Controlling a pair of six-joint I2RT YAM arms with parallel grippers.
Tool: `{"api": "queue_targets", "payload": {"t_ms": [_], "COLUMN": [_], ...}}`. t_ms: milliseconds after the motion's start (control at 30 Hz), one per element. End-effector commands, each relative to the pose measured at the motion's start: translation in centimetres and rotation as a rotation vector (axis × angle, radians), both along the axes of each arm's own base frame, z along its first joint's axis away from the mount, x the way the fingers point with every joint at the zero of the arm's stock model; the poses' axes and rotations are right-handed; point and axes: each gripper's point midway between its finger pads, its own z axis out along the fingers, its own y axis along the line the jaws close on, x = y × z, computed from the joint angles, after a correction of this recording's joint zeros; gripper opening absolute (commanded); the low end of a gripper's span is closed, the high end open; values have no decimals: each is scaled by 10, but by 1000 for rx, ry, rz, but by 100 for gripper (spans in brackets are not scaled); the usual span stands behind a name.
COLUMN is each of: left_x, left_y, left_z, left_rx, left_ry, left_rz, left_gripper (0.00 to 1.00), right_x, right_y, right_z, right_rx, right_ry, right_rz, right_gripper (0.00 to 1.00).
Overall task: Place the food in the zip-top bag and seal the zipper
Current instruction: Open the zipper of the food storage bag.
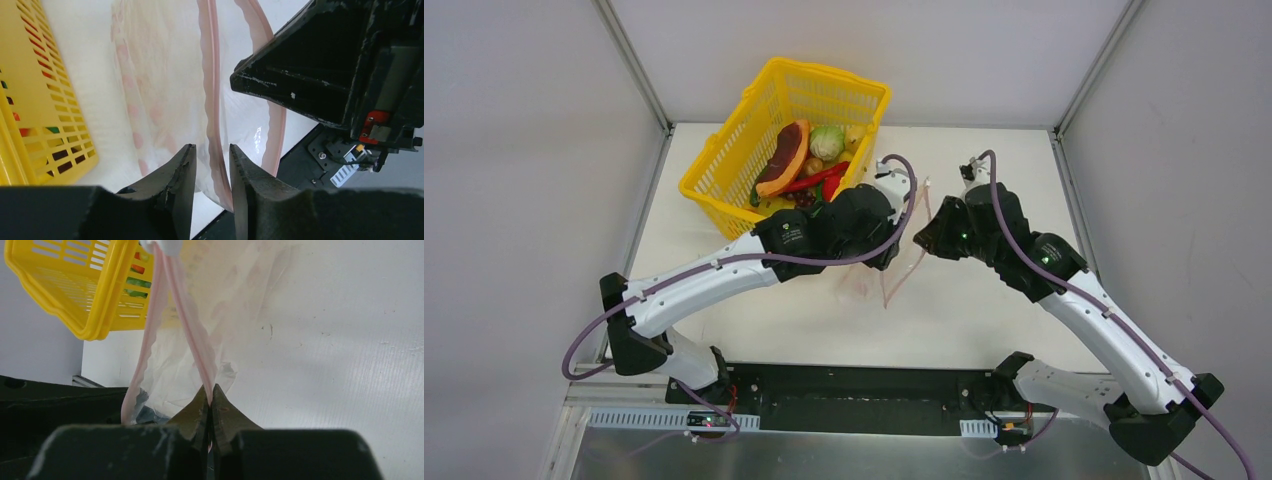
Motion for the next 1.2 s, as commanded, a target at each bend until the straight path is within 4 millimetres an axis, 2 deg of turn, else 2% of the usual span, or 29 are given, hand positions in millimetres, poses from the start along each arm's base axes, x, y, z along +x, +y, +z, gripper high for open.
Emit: {"api": "queue_targets", "payload": {"t_ms": [0, 33, 133, 200, 300, 400, 433, 567, 767, 900, 1000, 1167], "left_x": [4, 4, 9, 12, 12, 11, 12, 13, 19, 18, 15, 13], "left_y": [6, 5, 7, 6, -4, -12, -13, -13, -1, -1, -5, -6], "left_z": [16, 15, 11, 13, 18, 19, 17, 9, 6, 8, 7, 7], "left_rx": [37, 48, 83, 68, 5, -27, -26, -12, 20, 21, 11, 14], "left_ry": [-68, -68, -74, -76, -69, -56, -53, -38, -63, -68, -59, -58], "left_rz": [35, 30, 66, 89, 85, 79, 88, 110, 165, 157, 137, 126], "left_gripper": [29, 27, 11, 7, 0, 0, 0, 0, 0, 0, 0, 0], "right_x": [3, 2, -1, -2, -7, -8, -8, -14, -24, -27, -26, -25], "right_y": [8, 8, 7, 6, 6, 6, 6, 12, 8, 3, 3, 9], "right_z": [20, 20, 23, 22, 14, 2, 0, 2, 13, 21, 16, 10], "right_rx": [64, 69, 81, 84, 79, 73, 76, 140, 182, 197, 185, 182], "right_ry": [-34, -32, -34, -34, -5, 30, 38, 56, 53, 34, 40, 61], "right_rz": [9, 12, 14, 12, 23, 10, 4, 14, 11, -1, 2, 15], "right_gripper": [4, 4, 5, 8, 20, 35, 36, 37, 39, 43, 41, 27]}}
